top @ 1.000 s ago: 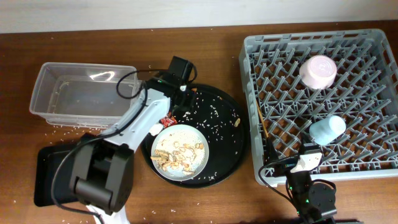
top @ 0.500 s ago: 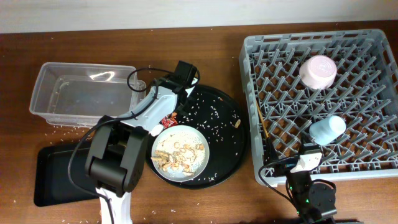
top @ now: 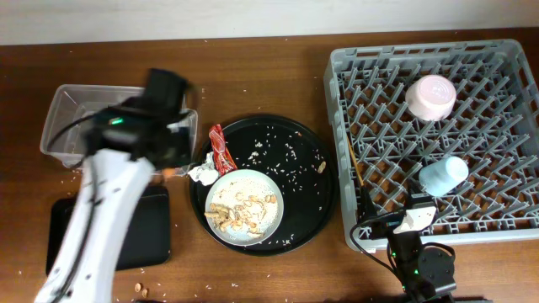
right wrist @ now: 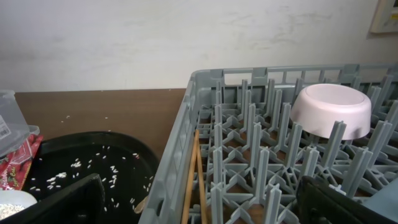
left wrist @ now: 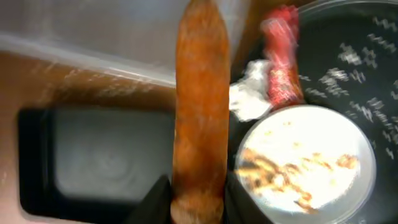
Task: Sort waste into correct bins and load items into the dishwasher rack
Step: 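Grasp the carrot with the left gripper and place it on the black tray, then grasp the red wrapper with the left gripper and drop it in the clear bin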
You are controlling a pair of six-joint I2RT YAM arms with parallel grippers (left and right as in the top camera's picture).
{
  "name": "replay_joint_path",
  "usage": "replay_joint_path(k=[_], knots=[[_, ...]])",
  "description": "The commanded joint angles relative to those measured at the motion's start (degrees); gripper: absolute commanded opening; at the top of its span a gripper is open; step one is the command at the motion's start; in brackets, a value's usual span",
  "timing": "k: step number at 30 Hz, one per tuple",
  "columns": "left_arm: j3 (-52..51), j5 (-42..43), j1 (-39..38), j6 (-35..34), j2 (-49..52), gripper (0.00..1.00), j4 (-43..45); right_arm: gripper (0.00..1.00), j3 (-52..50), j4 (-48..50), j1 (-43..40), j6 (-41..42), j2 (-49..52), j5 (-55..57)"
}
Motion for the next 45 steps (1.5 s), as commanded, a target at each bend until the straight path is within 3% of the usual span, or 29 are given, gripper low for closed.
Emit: replay_joint_path(k=[1, 5, 9, 10, 12, 13, 18, 21, 23, 27, 30, 34, 36, 40, 45], knots=[[-9.53, -2.03, 10.40, -11.13, -1.90, 0.08, -0.50, 0.98, -0.52, -0.09, -0.48, -0.42, -0.48, -0.31], [-24.72, 5.90, 22.14, -12.79, -2.47, 0.07, 10.43, 0.98, -0.52, -0.09, -0.48, -0.42, -0.48, -0.31], [-32.87, 10.38, 29.16, -12.81, -2.47, 0.07, 18.38, 0.98, -0.52, -0.09, -0.48, -0.42, -0.48, -0.31], [-34.01, 10.97, 30.47, -12.81, -2.47, 0.12, 19.45, 0.98, -0.52, -0.09, -0.48, -0.42, -0.48, -0.31], [-35.52, 11.43, 32.85, -12.83, -2.47, 0.49, 21.00, 0.98, -0.52, -0.09, -0.48, -0.42, -0.48, -0.31], [-35.56, 12.11, 33.77, -12.81, -2.47, 0.61, 21.00, 0.98, -0.52, -0.09, -0.48, -0.42, -0.48, -0.31], [-34.36, 20.24, 34.99, -12.76, -2.78, 0.63, 20.96, 0.98, -0.52, -0.09, -0.48, -0.42, -0.48, -0.31], [-30.12, 30.99, 34.60, -12.13, -4.63, 0.64, 21.11, 0.98, -0.52, -0.09, -0.48, -0.42, -0.48, -0.31], [-26.05, 35.23, 31.30, -8.09, -6.40, 0.64, 23.04, 0.98, -0.52, -0.09, -0.48, -0.42, -0.48, -0.31], [-21.55, 31.23, 17.25, 2.60, -6.91, 0.65, 31.69, 0.98, -0.52, -0.09, -0.48, -0.42, -0.48, -0.31], [-21.57, 19.93, 3.52, 6.82, -4.26, 0.65, 38.49, 0.98, -0.52, -0.09, -0.48, -0.42, -0.48, -0.31], [-21.55, 10.51, -6.71, 7.50, 4.44, 0.68, 46.56, 0.98, -0.52, -0.09, -0.48, -0.42, -0.48, -0.31], [-21.55, 10.43, -8.33, 6.51, 10.32, 0.68, 49.79, 0.98, -0.52, -0.09, -0.48, -0.42, -0.48, -0.31], [-21.55, 9.94, -7.78, -2.32, 18.49, 0.64, 51.47, 0.98, -0.52, -0.09, -0.48, -0.42, -0.48, -0.31], [-21.55, 7.02, -7.32, -3.30, 21.84, 0.61, 51.63, 0.98, -0.52, -0.09, -0.48, -0.42, -0.48, -0.31]])
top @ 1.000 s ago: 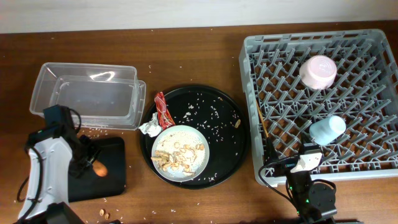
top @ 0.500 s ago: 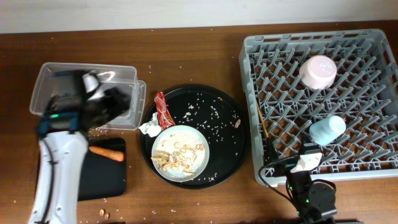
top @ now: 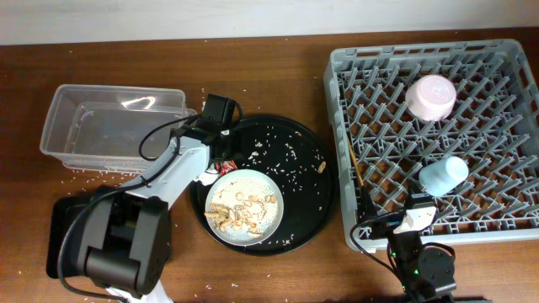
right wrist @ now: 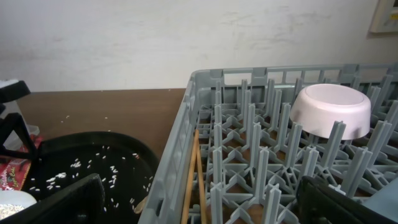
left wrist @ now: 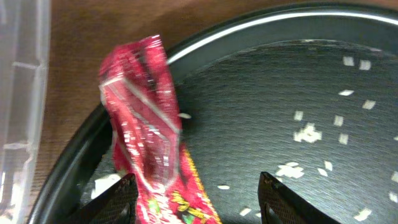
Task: Sort waste into correct bins and load items into the dishwasher rack
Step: 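Grasp the red wrapper with the left gripper and drop it in the clear bin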
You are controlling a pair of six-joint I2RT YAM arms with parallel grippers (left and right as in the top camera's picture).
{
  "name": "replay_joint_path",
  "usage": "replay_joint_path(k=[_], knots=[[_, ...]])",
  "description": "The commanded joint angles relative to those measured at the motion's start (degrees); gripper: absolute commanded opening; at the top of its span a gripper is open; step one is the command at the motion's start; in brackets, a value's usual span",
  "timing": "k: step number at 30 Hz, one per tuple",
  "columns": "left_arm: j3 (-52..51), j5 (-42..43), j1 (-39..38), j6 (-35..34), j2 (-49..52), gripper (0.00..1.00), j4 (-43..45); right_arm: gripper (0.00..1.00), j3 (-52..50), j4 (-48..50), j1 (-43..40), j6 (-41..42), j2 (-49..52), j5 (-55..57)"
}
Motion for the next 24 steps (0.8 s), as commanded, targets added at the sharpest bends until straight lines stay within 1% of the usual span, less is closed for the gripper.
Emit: replay_joint_path(k=[1, 3, 4, 9, 10, 11, 13, 15, 16, 19, 22, 24], knots=[[0.11, -5.16, 0.37, -2.32, 0.70, 0.61, 0.31, 0.98, -0.52, -0.09, -0.42, -0.42, -0.48, -0.31], [0.11, -7.32, 0.37, -2.32, 0.85, 0.61, -0.44, 0.98, -0.52, -0.09, -0.42, -0.42, -0.48, -0.31], [0.04, -7.67, 0.37, -2.29, 1.73, 0.58, -0.98, 0.98, -0.52, -0.09, -0.42, -0.42, -0.48, -0.31], [-0.15, -7.02, 0.31, -2.34, 6.03, 0.56, -0.04, 0.98, -0.52, -0.09, -0.42, -0.42, -0.48, -0.31], [-0.15, -6.99, 0.31, -2.34, 6.19, 0.52, 0.15, 0.98, -0.52, -0.09, -0.42, -0.42, -0.48, -0.31], [-0.13, -7.02, 0.33, -2.34, 6.19, 0.46, 0.61, 0.98, -0.52, -0.09, -0.42, -0.42, -0.48, -0.31], [1.03, -6.99, 0.33, -2.32, 5.99, 0.30, 0.76, 0.98, -0.52, -0.09, -0.42, -0.42, -0.48, -0.31], [3.61, -6.99, 0.33, -2.32, 5.55, 0.14, -1.31, 0.98, -0.52, -0.09, -0.42, -0.42, -0.48, -0.31], [5.49, -7.02, 0.33, -2.29, 4.94, 0.10, -2.67, 0.98, -0.52, -0.09, -0.42, -0.42, -0.48, -0.31], [13.27, -7.04, 0.42, -1.86, 1.75, 0.08, -8.85, 0.98, -0.52, -0.09, -0.42, -0.44, -0.48, -0.31], [18.60, -7.34, 0.48, -1.86, -0.98, 0.06, -13.62, 0.98, -0.52, -0.09, -0.42, -0.42, -0.48, -0.31], [21.27, -10.14, 1.07, -1.88, -3.61, 0.04, -17.40, 0.98, -0.52, -0.09, -0.42, -0.42, -0.48, -0.31]])
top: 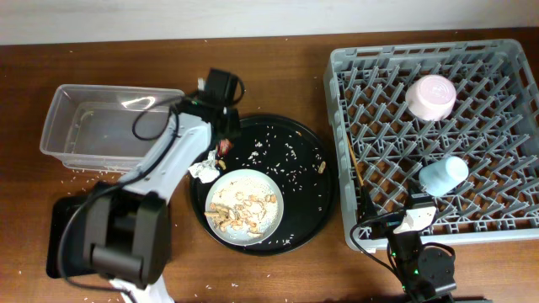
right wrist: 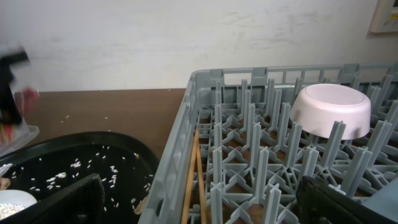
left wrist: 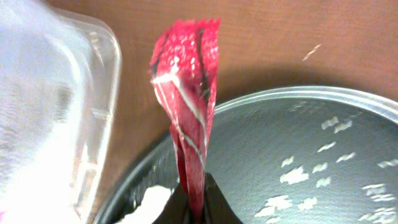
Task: Sort waste into correct bins and load items into the dishwasher rack
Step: 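Grasp the red wrapper with the left gripper and drop it in the clear bin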
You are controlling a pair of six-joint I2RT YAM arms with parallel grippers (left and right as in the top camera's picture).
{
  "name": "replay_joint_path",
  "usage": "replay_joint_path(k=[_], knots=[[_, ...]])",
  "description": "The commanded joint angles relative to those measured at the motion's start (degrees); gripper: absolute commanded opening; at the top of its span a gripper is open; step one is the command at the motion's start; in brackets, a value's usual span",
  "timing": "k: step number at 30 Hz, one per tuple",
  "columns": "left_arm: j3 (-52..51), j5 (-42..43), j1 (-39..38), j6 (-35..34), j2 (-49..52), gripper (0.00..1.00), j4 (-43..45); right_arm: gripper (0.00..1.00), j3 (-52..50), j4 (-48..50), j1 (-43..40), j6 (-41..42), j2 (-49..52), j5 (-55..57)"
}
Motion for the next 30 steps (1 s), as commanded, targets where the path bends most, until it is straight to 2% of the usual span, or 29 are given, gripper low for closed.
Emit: replay_joint_path(k=[1, 4, 6, 7, 8, 9, 11, 14, 15, 17, 20, 22, 25, 28, 30], knots=[[4.61, -4.37, 1.60, 0.07, -6.86, 0.03, -3.93, 0.98, -0.52, -0.09, -0.42, -0.46, -0.48, -0.31], [4.63, -5.35, 5.90, -0.94, -8.55, 0.01, -5.84, 0.98, -0.52, -0.09, -0.42, -0.46, -0.48, -0.31], [3.72, -5.29, 11.72, -7.98, -8.09, 0.01, -7.13, 0.98, -0.52, -0.09, -0.42, -0.46, -0.48, -0.31], [2.84, -5.27, 13.79, -10.84, -7.82, 0.13, -6.97, 0.98, -0.52, -0.09, -0.42, -0.46, -0.48, -0.31], [2.01, -5.11, 15.58, -13.07, -7.34, 0.50, -6.36, 0.98, -0.52, -0.09, -0.42, -0.46, -0.48, -0.31], [1.33, -4.52, 17.25, -13.92, -6.67, 0.55, -5.44, 0.98, -0.52, -0.09, -0.42, -0.46, -0.48, -0.31], [1.03, -3.50, 20.04, -13.92, -4.72, 0.57, -4.98, 0.98, -0.52, -0.09, -0.42, -0.46, -0.48, -0.31], [1.11, -2.49, 22.62, -13.88, -3.63, 0.74, -2.93, 0.98, -0.52, -0.09, -0.42, -0.46, -0.50, -0.31], [1.55, -0.94, 22.99, -13.33, -4.02, 0.74, -2.86, 0.98, -0.52, -0.09, -0.42, -0.46, -0.48, -0.31], [3.93, 8.37, 22.88, -5.51, -5.29, 0.73, -2.99, 0.98, -0.52, -0.09, -0.42, -0.46, -0.48, -0.31], [5.86, 14.43, 19.87, 0.42, -7.32, 0.66, -7.02, 0.98, -0.52, -0.09, -0.42, -0.46, -0.48, -0.31], [5.84, 11.63, 14.75, 3.28, -8.15, 0.66, -12.17, 0.98, -0.52, -0.09, -0.42, -0.46, -0.48, -0.31], [5.05, 5.95, 7.13, 3.98, -7.52, 0.65, -17.86, 0.98, -0.52, -0.09, -0.42, -0.46, -0.48, -0.31], [1.66, 0.20, 0.00, 3.91, -7.37, 0.65, -19.30, 0.99, -0.52, -0.09, -0.42, -0.46, -0.48, -0.31], [-1.51, -3.89, -3.43, 0.90, -7.37, 0.65, -19.10, 0.98, -0.52, -0.09, -0.42, -0.46, -0.48, -0.31]])
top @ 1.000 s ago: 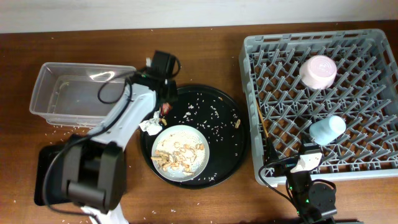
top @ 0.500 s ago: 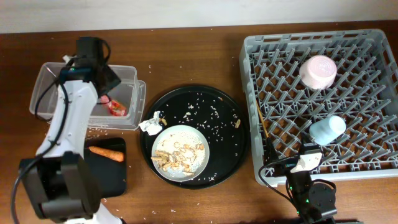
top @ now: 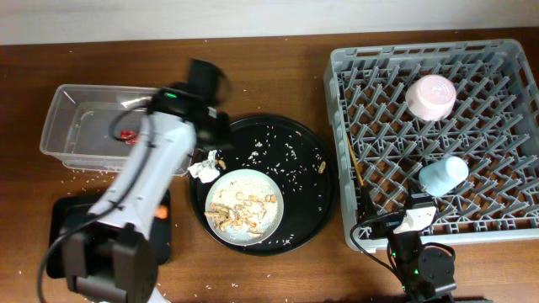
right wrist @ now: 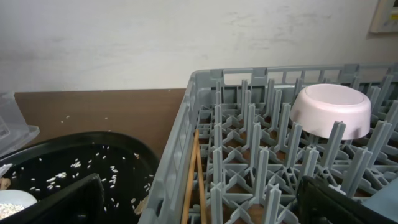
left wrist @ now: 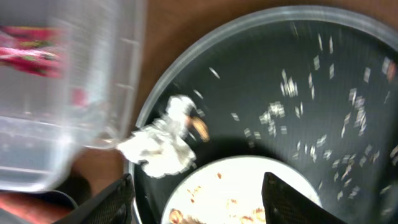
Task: Sort waste into correct bins and load items into the dishwasher rack
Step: 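Grasp the red wrapper with the left gripper and drop it in the clear bin, then grasp the white tissue with the left gripper and drop it in the clear bin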
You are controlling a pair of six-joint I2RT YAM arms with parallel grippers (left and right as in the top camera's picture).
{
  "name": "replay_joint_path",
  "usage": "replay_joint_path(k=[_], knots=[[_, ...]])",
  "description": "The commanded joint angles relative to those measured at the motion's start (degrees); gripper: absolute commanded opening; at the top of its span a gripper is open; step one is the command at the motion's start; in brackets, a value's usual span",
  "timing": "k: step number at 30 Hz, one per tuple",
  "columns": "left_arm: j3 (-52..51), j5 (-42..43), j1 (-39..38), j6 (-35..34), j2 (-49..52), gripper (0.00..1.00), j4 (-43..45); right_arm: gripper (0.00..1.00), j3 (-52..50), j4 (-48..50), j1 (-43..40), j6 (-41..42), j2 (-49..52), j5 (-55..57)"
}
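A red wrapper (top: 126,135) lies inside the clear plastic bin (top: 72,109), also seen as the wrapper (left wrist: 30,50) in the left wrist view. My left gripper (left wrist: 202,205) is open and empty over the left side of the round black tray (top: 316,181), above crumpled white paper (left wrist: 161,142) and a white plate (top: 244,206) of food scraps. The grey dish rack (top: 337,126) holds a pink bowl (top: 431,95), a blue cup (top: 444,175) and chopsticks (right wrist: 193,174). My right gripper (right wrist: 202,205) is open at the rack's near left corner.
A black bin (top: 67,227) at the front left has a small orange piece (top: 160,212) in it. Rice grains are scattered over the tray and the wooden table (top: 278,84). The rack's wall stands just right of the tray.
My left gripper was shut on the red wrapper, held up beside the clear bin. Now the wrapper lies in that bin and the gripper is open over the tray's left side. Right arm unchanged.
My left gripper first held a long orange piece over the black bin. Then it stood open at the red wrapper on the tray's edge, then shut on it and lifted. The wrapper now rests in the clear bin and an orange piece in the black bin.
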Motion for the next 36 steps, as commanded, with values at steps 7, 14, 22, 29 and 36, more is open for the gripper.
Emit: replay_joint_path(k=[7, 14, 22, 29, 36], knots=[[-16.37, -9.31, -2.40, -11.52, -0.63, 0.64, 6.86, 0.98, -0.52, -0.09, -0.42, -0.46, -0.48, -0.31], [-25.94, -8.61, -0.79, -11.50, -0.52, 0.55, 20.44, 0.98, -0.52, -0.09, -0.42, -0.46, -0.48, -0.31], [-25.16, -5.44, -0.63, -11.02, -1.03, 0.11, 22.18, 0.98, -0.52, -0.09, -0.42, -0.46, -0.48, -0.31], [-6.84, -5.46, 1.79, -4.13, -7.19, 0.08, 15.28, 0.98, -0.52, -0.09, -0.42, -0.46, -0.48, -0.31], [-1.68, -9.29, 9.64, -2.58, -7.82, 0.01, 13.51, 0.98, -0.52, -0.09, -0.42, -0.46, -0.48, -0.31]])
